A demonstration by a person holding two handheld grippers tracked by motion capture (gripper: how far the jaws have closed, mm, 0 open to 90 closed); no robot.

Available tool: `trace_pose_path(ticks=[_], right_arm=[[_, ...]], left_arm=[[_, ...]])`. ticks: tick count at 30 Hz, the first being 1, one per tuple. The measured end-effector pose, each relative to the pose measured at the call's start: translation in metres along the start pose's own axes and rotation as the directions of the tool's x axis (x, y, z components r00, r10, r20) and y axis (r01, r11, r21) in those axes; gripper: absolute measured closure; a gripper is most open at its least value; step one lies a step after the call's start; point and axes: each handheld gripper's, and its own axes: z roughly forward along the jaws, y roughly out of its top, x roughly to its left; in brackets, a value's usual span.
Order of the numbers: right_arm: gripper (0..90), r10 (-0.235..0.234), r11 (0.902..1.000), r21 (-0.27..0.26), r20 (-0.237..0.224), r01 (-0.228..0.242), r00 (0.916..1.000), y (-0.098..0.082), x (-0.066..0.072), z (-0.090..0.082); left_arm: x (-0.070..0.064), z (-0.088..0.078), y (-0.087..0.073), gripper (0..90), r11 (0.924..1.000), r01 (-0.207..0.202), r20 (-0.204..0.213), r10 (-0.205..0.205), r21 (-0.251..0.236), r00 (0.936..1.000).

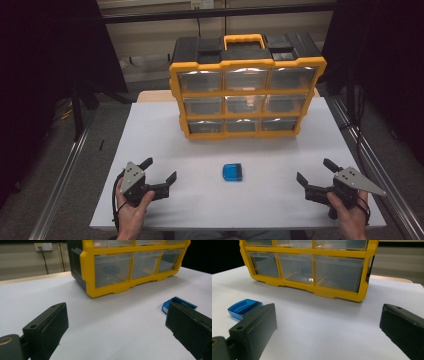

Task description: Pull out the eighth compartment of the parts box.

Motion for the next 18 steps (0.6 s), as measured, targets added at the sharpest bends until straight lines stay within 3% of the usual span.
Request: trace_pose_path(ticks=[2,4,6,8,15,17,18], right_arm=[[0.9,-0.004,1.0000,0.001,-0.002,0.004,1.0000,0.000,0.001,0.000],[1.0,-0.008,1.0000,0.004,-0.007,0.008,0.9999,0.000,0.002,0.000],[1.0,-0.011,0.9999,0.003,-0.008,0.011,0.9999,0.000,0.002,0.000],[1.0,-0.016,0.9999,0.001,-0.008,0.016,0.9998,0.000,0.003,0.000],[1.0,-0.019,0.9998,0.005,-0.008,0.019,0.9998,0.000,0.002,0.001],[1.0,-0.018,0.9998,0.005,-0.007,0.018,0.9998,0.000,0.002,0.001],[1.0,-0.020,0.9998,0.005,-0.009,0.020,0.9998,0.000,0.002,0.001]], left_arm=[[-0.003,0.001,0.002,4.7,0.9998,-0.016,0.016,0.016,0.006,0.9997],[-0.007,0.003,0.003,4.3,0.9997,0.006,0.047,-0.007,0.022,0.9989],[-0.014,0.005,0.005,4.1,0.9983,-0.043,0.035,0.042,0.039,0.9985],[-0.019,0.007,0.006,3.6,0.9963,-0.075,0.064,0.072,0.042,0.9954],[-0.033,0.018,0.015,3.7,0.9884,-0.148,0.102,0.144,0.033,0.9843],[-0.037,0.023,0.019,4.0,0.9747,-0.220,0.080,0.217,0.038,0.9729],[-0.038,0.024,0.021,3.9,0.9716,-0.234,0.076,0.231,0.036,0.9700]])
